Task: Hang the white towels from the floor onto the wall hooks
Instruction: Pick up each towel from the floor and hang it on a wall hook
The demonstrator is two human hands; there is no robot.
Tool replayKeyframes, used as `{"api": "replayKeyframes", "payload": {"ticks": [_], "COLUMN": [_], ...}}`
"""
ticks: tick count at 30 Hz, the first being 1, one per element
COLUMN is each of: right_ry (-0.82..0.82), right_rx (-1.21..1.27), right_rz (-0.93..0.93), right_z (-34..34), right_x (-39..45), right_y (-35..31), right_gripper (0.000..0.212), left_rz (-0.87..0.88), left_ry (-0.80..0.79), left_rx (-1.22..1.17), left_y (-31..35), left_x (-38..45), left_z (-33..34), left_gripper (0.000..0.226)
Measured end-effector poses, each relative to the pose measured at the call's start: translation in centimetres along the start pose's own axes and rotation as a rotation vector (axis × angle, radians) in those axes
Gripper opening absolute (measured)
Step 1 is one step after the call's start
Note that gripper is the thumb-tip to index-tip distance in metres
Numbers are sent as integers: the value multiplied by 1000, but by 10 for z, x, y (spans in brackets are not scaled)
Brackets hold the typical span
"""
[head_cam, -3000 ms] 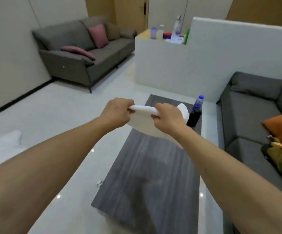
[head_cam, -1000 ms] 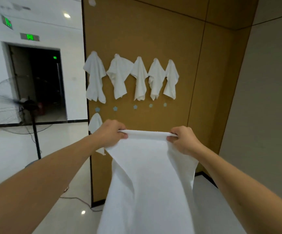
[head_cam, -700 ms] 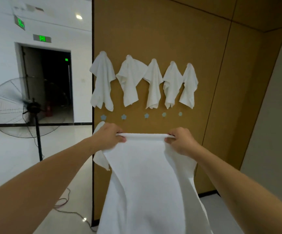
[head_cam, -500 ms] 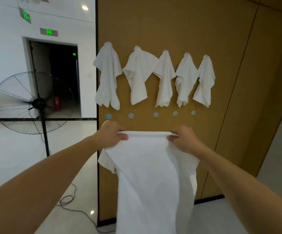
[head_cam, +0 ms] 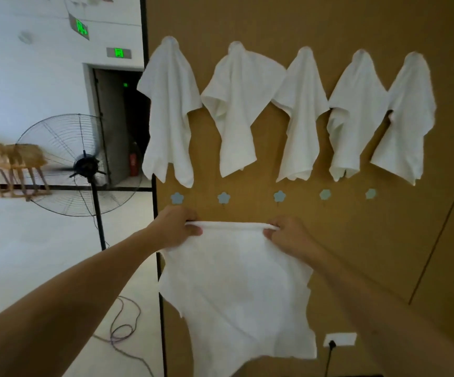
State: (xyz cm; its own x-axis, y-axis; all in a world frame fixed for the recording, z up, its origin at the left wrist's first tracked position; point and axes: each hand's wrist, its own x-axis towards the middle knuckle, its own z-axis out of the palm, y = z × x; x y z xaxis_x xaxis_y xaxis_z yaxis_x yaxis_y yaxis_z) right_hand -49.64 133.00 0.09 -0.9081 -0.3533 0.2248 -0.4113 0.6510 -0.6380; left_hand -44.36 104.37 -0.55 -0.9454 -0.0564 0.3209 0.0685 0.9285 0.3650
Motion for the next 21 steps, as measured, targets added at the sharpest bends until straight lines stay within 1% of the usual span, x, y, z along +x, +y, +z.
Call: {"api": "replayKeyframes", "payload": {"ticks": [2, 5, 9, 12, 15, 18, 20, 21], "right_ry": [-40, -95, -208, -284, -253, -202, -123, -70], "right_rx": [30, 76, 103, 100, 126, 162, 198, 225], "right_rz": [-25, -54, -36, -15, 2, 29, 47, 48], "right_z": [1, 6, 21, 35, 48, 62, 74, 80], "right_x": [32, 75, 124, 159, 193, 223, 238, 244], "right_y": [14, 32, 55, 66, 77, 87, 92, 92], "right_gripper": [33, 36, 33, 23, 20, 29, 38, 39], "left_rz": [-28, -66, -112, -132, -132, -184, -233, -250], "left_ry": [22, 38, -5, -27, -30, -28, -17, 9], "left_rx": [21, 55, 70, 53, 33, -25, -113, -161], "left_y": [-5, -15, -34, -52, -68, -85, -96, -100], "left_x": [26, 54, 83, 106, 135, 164, 179, 185], "left_z": [13, 30, 49, 59, 69, 83, 94, 100], "left_gripper": [14, 15, 19, 15, 14, 10, 19, 24]}}
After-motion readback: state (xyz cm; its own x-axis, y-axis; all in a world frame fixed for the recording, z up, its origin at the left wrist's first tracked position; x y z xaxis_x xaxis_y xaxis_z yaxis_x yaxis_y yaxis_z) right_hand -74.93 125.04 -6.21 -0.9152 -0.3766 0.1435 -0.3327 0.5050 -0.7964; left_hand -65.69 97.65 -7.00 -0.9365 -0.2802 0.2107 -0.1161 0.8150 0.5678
